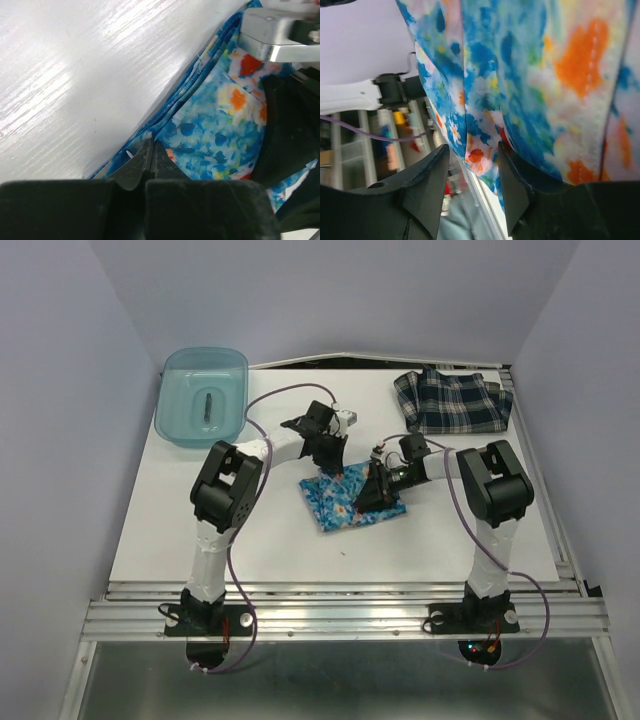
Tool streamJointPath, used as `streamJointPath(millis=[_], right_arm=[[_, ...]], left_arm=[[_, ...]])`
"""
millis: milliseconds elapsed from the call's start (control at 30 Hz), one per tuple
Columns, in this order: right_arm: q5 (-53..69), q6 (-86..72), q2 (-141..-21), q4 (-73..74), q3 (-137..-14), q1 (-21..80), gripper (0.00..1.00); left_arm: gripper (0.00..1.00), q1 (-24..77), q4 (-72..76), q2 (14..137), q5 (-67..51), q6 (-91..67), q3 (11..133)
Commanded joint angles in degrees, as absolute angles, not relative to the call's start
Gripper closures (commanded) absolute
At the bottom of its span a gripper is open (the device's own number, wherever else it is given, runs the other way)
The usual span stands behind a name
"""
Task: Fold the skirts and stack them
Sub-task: Fold the skirt
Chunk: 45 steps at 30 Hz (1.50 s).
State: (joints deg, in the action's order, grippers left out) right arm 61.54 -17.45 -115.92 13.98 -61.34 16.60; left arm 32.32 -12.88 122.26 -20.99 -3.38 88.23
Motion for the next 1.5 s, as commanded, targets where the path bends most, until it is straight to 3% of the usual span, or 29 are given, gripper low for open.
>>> streamJointPath(millis=[0, 100, 200, 233, 367, 433, 600, 700, 733, 933, 1100, 1267, 1467], right_arm=[[59.9, -20.4, -119.7, 9.1, -59.4, 16.5, 0.50], [60.3, -26.7, -122.0, 0.8, -57.7, 16.5, 0.51], [59.9, -30.5, -123.4, -5.7, -57.3, 16.5, 0.51], [59.5, -30.7, -123.6, -6.1, -57.3, 16.5, 0.51], [57.7, -31.2, -122.3, -7.0, -55.8, 16.5, 0.52], [57.2, -32.2, -121.2, -7.7, -54.3, 16.5, 0.52], [55.0, -34.9, -118.2, -11.5, -51.4, 16.5, 0.52], [54.3, -35.3, -119.3, -11.4, -52.1, 16.5, 0.56], [53.8, -35.3, -119.4, -11.4, -52.3, 16.5, 0.58], [51.3, -32.1, -118.0, -9.1, -53.1, 16.5, 0.64], [48.4, -30.0, -116.7, -3.7, -56.7, 16.0, 0.70], [48.7, -27.0, -109.8, -0.2, -59.8, 16.0, 0.69], [47.2, -22.7, -100.4, 10.5, -66.3, 15.5, 0.52]], left_arm=[[0.86, 29.4, -12.3, 119.2, -17.1, -0.4, 87.9], [0.61, 27.3, -10.6, 113.3, -20.2, -1.0, 85.1], [0.40, 24.2, -4.4, 103.8, -31.9, -6.5, 75.2], [0.39, 23.8, -2.3, 101.3, -35.7, -8.2, 72.0], [0.49, 23.8, 12.1, 93.4, -53.7, -20.4, 57.0], [0.55, 24.2, 24.6, 92.8, -56.8, -30.2, 49.2], [0.67, 25.0, 34.0, 98.4, -57.0, -38.6, 41.8], [0.73, 25.1, 34.5, 105.2, -57.0, -40.2, 43.3], [0.79, 25.1, 33.8, 106.9, -56.6, -40.0, 43.7], [1.00, 19.6, 14.6, 112.8, -44.8, -30.1, 47.5], [1.00, 18.3, 11.1, 109.4, -40.6, -27.0, 47.0], [0.99, 19.0, 8.6, 103.5, -43.2, -21.3, 50.1], [0.76, 22.4, 2.2, 92.2, -38.6, -8.6, 57.9]])
